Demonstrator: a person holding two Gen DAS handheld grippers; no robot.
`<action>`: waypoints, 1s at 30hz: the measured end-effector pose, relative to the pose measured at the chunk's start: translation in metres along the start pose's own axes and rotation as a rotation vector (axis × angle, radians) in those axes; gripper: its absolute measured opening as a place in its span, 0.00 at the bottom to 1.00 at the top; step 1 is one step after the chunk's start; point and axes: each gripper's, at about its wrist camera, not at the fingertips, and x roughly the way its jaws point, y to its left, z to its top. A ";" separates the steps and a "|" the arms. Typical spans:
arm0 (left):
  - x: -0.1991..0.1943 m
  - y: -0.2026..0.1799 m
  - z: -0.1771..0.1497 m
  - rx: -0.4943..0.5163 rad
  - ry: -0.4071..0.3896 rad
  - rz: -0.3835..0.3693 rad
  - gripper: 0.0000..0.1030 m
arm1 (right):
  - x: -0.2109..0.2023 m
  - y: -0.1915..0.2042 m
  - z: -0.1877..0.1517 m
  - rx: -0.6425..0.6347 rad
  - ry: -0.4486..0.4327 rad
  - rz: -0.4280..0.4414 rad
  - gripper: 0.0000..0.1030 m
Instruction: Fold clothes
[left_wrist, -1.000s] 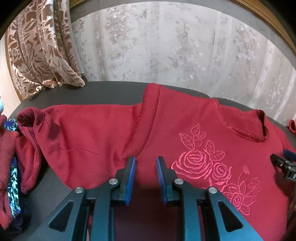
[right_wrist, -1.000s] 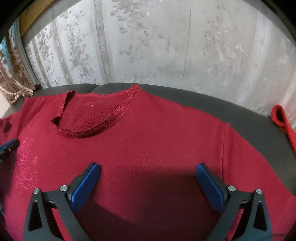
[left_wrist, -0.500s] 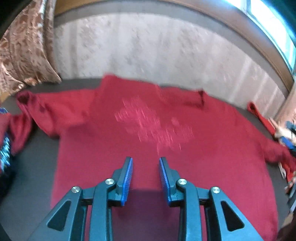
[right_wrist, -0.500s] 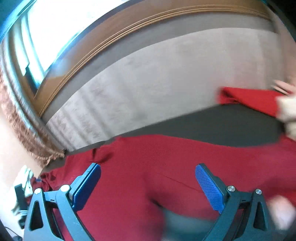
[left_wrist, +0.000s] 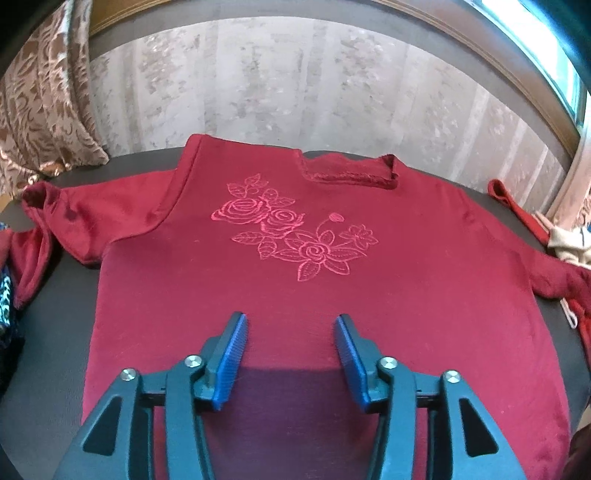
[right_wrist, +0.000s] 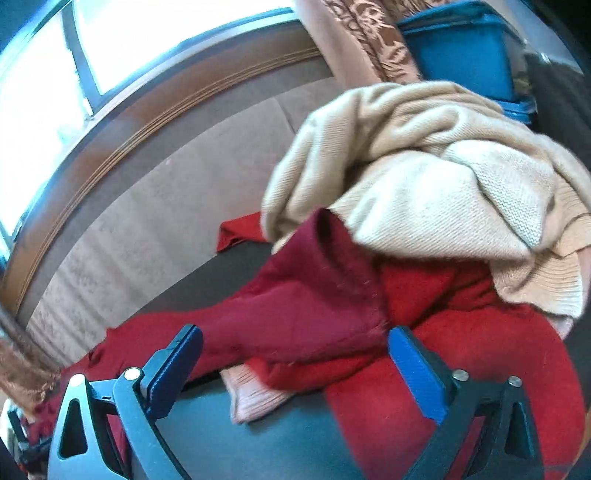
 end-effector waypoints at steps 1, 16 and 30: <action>0.001 -0.002 0.000 0.008 0.001 0.007 0.50 | 0.004 -0.002 0.003 0.003 0.002 -0.009 0.83; 0.001 -0.001 -0.001 0.010 -0.006 -0.013 0.55 | 0.023 0.008 0.014 0.092 0.148 0.049 0.16; 0.000 0.004 0.000 -0.011 -0.013 -0.043 0.55 | 0.106 0.245 0.013 0.130 0.345 0.614 0.16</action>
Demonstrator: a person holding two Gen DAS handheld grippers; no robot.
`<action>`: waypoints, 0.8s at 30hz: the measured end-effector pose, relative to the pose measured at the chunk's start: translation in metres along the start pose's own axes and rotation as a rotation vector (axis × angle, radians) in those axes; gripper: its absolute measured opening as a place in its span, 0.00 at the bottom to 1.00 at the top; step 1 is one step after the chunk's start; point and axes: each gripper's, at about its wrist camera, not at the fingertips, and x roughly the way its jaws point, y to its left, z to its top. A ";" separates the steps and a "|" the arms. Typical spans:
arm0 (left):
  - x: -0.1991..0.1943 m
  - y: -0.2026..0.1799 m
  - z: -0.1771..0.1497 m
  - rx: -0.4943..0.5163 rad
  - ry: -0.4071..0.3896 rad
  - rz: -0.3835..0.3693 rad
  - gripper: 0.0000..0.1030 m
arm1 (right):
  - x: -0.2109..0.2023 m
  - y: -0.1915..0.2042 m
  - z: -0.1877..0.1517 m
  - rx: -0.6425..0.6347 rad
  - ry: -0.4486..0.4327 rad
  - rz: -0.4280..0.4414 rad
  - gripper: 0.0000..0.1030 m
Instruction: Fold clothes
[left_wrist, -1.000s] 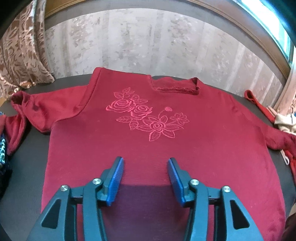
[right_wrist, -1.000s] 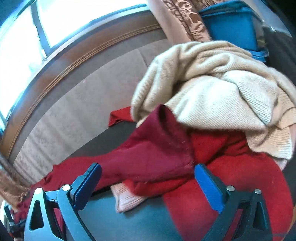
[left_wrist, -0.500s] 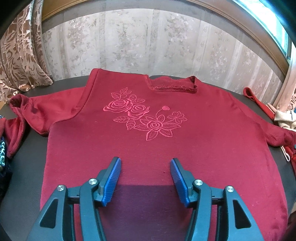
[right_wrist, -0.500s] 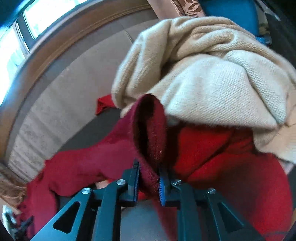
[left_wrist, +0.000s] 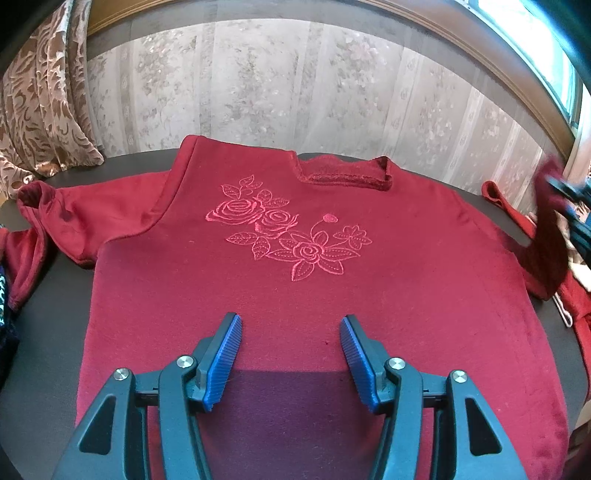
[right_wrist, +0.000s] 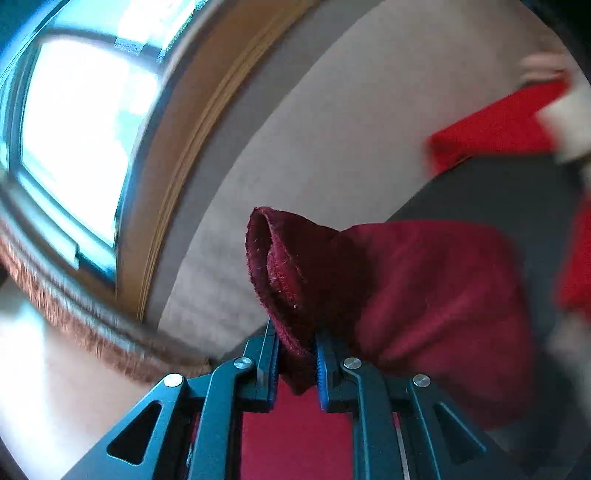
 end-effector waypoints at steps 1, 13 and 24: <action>0.000 0.000 0.000 -0.003 -0.001 -0.003 0.55 | 0.020 0.015 -0.004 -0.023 0.043 0.011 0.16; -0.003 0.012 0.001 -0.068 0.000 -0.065 0.55 | 0.041 0.056 -0.072 -0.256 0.183 -0.011 0.75; 0.016 0.008 0.048 -0.358 0.089 -0.469 0.54 | 0.016 0.009 -0.127 -0.330 0.262 -0.148 0.88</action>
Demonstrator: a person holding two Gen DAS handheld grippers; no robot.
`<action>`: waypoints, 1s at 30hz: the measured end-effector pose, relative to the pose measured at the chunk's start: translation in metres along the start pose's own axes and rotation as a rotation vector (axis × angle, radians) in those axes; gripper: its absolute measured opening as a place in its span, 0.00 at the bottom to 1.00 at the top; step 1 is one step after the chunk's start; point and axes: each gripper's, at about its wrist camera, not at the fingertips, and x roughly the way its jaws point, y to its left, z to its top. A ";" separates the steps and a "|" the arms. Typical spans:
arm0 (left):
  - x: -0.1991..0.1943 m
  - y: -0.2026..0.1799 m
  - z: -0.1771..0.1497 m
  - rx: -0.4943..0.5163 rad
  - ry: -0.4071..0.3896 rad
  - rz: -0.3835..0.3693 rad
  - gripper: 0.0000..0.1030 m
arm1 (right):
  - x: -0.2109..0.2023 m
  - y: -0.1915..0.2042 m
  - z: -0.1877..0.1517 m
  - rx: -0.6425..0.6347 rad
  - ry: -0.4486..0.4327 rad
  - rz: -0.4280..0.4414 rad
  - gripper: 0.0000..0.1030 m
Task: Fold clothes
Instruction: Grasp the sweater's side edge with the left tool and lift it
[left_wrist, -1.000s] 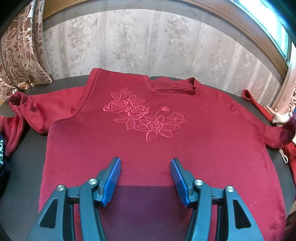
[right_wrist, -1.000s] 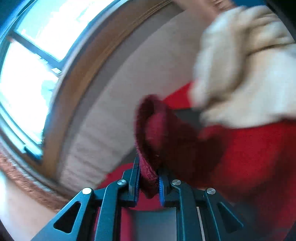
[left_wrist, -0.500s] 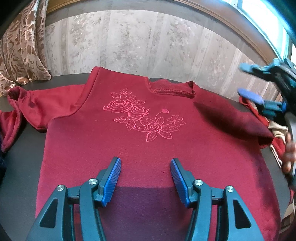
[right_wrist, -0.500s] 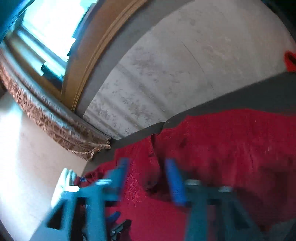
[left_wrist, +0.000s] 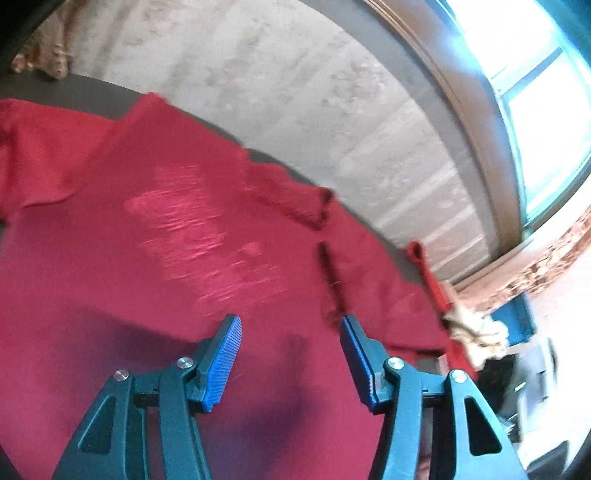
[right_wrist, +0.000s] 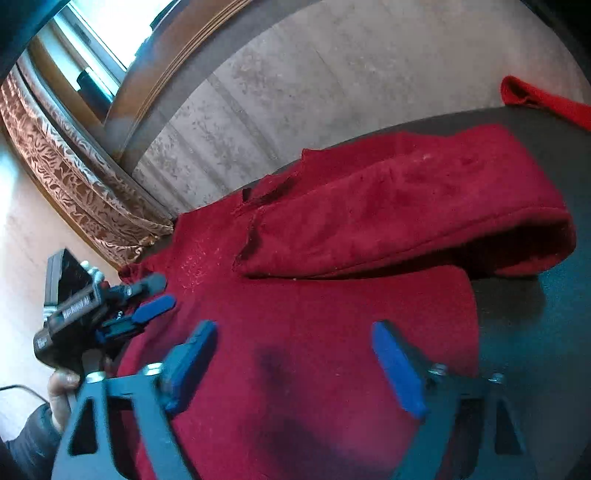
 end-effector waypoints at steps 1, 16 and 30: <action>0.008 -0.006 0.005 -0.012 0.014 -0.037 0.54 | 0.000 0.000 -0.001 -0.008 -0.002 -0.002 0.89; 0.098 -0.038 0.047 0.051 0.196 0.019 0.55 | -0.004 0.002 -0.001 -0.024 -0.023 0.047 0.96; 0.112 -0.059 0.047 0.146 0.226 0.105 0.06 | -0.007 0.003 -0.004 -0.024 -0.027 0.053 0.98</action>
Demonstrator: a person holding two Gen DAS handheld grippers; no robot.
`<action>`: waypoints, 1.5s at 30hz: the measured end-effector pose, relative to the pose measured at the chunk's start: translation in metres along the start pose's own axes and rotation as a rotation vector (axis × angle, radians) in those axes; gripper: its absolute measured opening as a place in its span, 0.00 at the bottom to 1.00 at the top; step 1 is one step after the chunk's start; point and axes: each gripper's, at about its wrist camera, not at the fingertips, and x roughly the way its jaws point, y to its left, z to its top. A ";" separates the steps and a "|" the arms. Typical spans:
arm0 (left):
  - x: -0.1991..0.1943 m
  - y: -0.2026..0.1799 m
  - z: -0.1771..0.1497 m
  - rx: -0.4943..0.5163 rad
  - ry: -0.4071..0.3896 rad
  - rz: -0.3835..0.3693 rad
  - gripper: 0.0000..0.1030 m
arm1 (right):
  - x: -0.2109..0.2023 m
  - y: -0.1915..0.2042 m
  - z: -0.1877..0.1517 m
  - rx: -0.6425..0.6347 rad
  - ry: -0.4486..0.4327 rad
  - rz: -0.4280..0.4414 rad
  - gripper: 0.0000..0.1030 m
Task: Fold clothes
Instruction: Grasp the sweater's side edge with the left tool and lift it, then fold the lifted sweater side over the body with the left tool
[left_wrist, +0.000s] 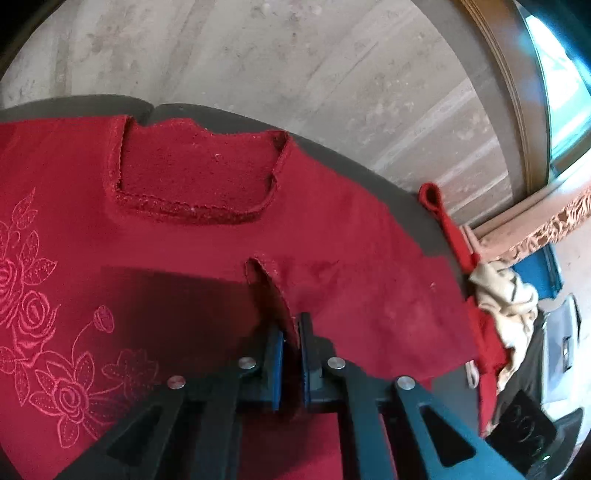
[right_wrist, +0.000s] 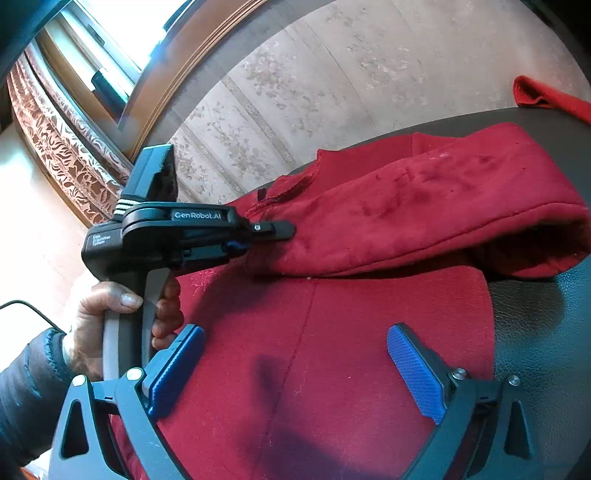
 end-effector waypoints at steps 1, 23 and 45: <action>-0.007 -0.002 0.003 -0.007 -0.022 -0.015 0.06 | 0.000 0.000 0.000 0.001 0.000 0.002 0.98; -0.211 0.025 0.052 -0.085 -0.423 -0.102 0.05 | -0.004 -0.005 0.004 0.033 -0.002 0.031 0.98; -0.139 0.156 -0.017 -0.288 -0.218 0.126 0.06 | -0.016 -0.023 0.040 0.253 -0.057 0.126 1.00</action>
